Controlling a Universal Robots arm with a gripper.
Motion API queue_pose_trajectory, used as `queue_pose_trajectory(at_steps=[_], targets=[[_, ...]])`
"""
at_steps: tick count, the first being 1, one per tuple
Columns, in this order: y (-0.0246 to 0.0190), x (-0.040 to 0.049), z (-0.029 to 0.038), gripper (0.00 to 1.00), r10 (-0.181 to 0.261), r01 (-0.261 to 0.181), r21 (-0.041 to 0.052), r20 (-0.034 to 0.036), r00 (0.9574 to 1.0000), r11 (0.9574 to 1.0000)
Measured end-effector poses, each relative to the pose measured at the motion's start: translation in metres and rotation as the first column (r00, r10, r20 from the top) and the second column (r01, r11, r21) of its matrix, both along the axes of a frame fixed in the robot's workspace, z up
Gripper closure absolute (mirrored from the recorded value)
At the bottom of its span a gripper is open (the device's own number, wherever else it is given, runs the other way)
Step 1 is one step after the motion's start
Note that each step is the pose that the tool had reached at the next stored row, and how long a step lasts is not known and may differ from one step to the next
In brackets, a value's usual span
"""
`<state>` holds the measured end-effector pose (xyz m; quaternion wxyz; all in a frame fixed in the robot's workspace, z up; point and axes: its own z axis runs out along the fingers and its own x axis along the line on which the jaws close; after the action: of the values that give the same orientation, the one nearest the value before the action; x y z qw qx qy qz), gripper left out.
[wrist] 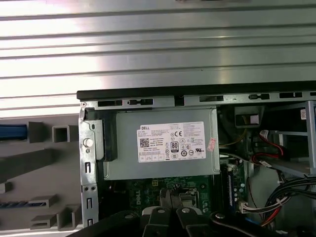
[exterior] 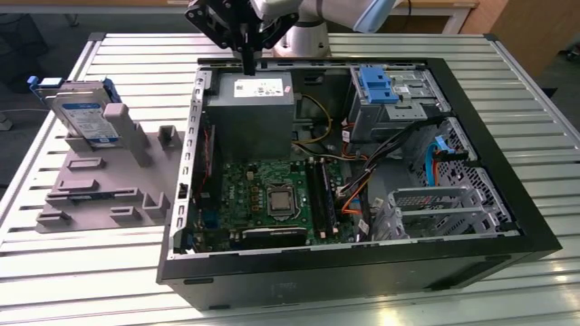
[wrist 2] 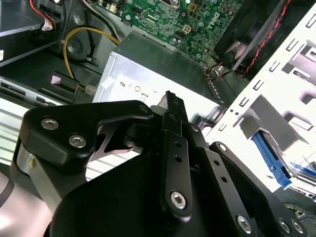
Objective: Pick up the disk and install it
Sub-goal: 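Reach for the disk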
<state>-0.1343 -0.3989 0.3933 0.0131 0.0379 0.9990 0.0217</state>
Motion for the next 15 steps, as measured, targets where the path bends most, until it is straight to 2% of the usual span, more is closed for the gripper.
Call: queue_pose_trajectory(at_steps=[15], targets=[[0.0,-0.0101,-0.0003,0.89,0.0,0.0,0.0,0.0,1.0,1.0]])
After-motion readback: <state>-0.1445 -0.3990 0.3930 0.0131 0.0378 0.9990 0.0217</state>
